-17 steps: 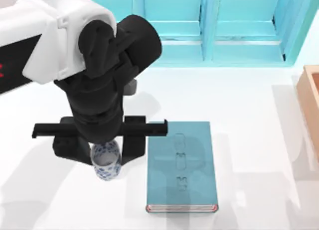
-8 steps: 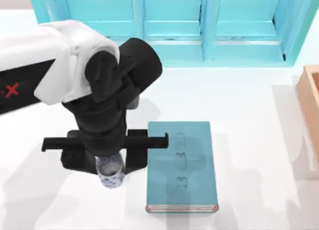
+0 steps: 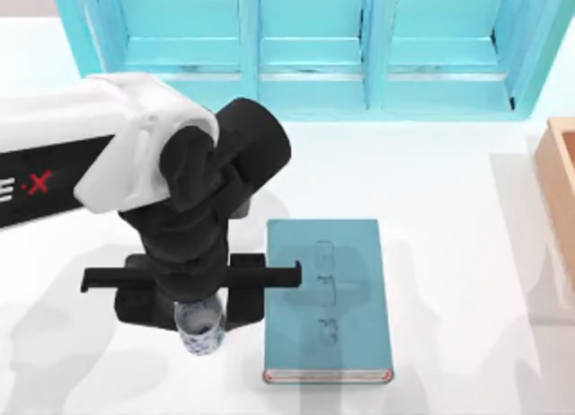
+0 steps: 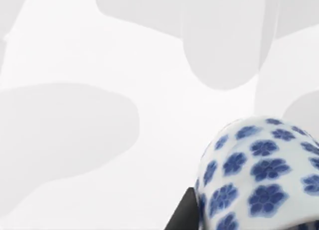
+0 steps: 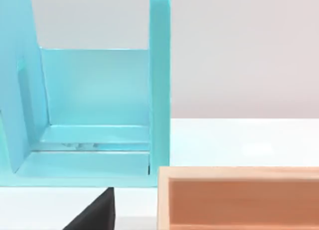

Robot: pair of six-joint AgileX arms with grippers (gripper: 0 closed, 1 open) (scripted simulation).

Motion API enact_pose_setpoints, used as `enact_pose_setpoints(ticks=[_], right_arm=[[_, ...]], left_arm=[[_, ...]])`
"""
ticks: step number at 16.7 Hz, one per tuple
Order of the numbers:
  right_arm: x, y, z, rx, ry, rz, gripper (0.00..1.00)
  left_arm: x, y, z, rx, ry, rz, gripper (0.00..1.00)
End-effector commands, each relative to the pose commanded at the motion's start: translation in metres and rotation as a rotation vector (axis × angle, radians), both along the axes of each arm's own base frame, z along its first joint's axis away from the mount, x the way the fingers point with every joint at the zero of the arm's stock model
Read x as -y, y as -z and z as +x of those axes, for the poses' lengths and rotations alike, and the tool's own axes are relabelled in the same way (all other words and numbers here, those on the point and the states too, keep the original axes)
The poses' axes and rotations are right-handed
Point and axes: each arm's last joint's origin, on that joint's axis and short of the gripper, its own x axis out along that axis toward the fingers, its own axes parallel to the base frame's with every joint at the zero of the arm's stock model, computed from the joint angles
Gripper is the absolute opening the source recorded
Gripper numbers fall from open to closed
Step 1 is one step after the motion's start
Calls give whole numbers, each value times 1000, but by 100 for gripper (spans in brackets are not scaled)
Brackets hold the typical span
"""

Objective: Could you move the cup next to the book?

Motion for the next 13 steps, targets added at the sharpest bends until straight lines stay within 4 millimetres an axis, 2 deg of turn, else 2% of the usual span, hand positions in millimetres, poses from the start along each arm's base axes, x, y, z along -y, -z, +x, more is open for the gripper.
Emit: enact_pose_setpoints(ticks=[12,13], right_arm=[[0,0,0,0,0,0,100],[0,0,0,0,0,0,100]], left_arm=[[0,0,0,0,0,0,98],[0,0,0,0,0,0,100]])
